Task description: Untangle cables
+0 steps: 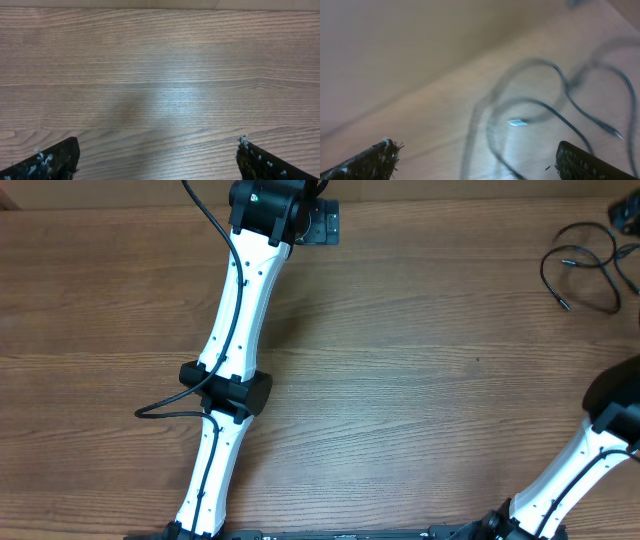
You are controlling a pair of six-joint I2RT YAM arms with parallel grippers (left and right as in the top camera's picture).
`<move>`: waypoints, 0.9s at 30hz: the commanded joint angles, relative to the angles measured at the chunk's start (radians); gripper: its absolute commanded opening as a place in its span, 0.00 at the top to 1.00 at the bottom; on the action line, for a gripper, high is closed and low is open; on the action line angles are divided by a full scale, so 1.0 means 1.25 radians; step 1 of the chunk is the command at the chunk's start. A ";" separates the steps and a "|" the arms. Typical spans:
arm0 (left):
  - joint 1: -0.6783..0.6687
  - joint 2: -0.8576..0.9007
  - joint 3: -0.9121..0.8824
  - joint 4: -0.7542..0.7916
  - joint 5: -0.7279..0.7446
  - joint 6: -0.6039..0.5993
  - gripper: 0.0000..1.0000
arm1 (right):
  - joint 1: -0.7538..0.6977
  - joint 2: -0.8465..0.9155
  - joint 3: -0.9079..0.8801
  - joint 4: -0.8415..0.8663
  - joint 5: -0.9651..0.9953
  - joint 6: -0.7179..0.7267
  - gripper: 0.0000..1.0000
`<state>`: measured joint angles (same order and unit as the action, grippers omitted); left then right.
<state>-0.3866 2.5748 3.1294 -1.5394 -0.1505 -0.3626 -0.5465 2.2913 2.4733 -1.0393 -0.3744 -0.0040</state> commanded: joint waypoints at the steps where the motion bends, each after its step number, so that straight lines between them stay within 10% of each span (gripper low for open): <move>1: -0.005 -0.036 0.010 0.010 -0.008 0.016 0.00 | 0.077 -0.125 0.039 0.005 -0.095 -0.027 0.00; 13: 0.081 -0.245 0.010 0.082 -0.011 0.042 0.00 | 0.265 -0.385 -0.027 -0.023 -0.265 -0.165 0.03; 24: 0.153 -0.302 0.010 -0.063 -0.004 0.087 0.00 | 0.276 -0.910 -0.782 0.412 -0.240 -0.403 0.11; 27: 0.146 -0.302 0.010 -0.066 -0.004 0.093 0.00 | 0.275 -1.001 -0.999 0.641 -0.240 -0.284 0.09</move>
<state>-0.1921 2.1799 3.1367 -1.6199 -0.1593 -0.2859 -0.2020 1.0763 1.4330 -0.3473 -0.6781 -0.3912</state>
